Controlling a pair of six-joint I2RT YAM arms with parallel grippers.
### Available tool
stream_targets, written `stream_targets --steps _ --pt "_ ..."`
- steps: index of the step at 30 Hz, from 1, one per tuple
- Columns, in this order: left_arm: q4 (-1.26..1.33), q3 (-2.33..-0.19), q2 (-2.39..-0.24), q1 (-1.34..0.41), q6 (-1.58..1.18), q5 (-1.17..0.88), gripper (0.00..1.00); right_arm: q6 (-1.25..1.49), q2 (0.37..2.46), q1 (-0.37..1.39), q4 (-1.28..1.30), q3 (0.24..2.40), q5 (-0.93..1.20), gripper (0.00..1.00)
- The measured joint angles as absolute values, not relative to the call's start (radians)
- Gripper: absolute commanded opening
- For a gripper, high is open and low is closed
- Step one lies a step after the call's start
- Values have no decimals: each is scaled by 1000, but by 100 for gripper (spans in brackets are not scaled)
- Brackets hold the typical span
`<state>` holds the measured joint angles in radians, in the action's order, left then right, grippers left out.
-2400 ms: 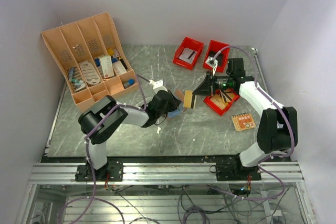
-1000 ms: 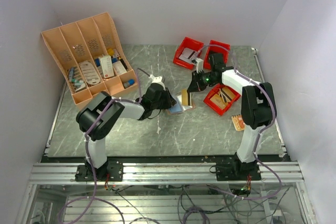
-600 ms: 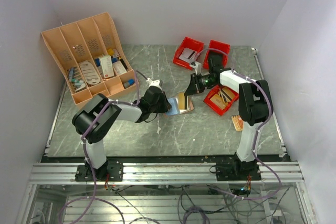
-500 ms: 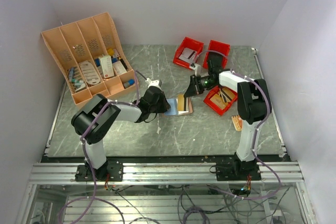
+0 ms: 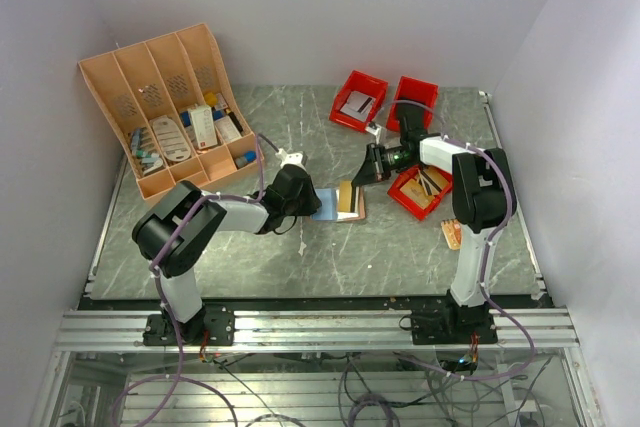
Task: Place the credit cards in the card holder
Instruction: Insert the credit card into the card holder.
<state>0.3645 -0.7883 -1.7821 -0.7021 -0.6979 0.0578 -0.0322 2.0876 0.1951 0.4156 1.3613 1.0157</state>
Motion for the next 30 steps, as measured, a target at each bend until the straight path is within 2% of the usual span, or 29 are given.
stream_targets --steps 30 --pt "347 -788 -1773 -702 -678 60 24 237 2088 176 197 1251 1097 0"
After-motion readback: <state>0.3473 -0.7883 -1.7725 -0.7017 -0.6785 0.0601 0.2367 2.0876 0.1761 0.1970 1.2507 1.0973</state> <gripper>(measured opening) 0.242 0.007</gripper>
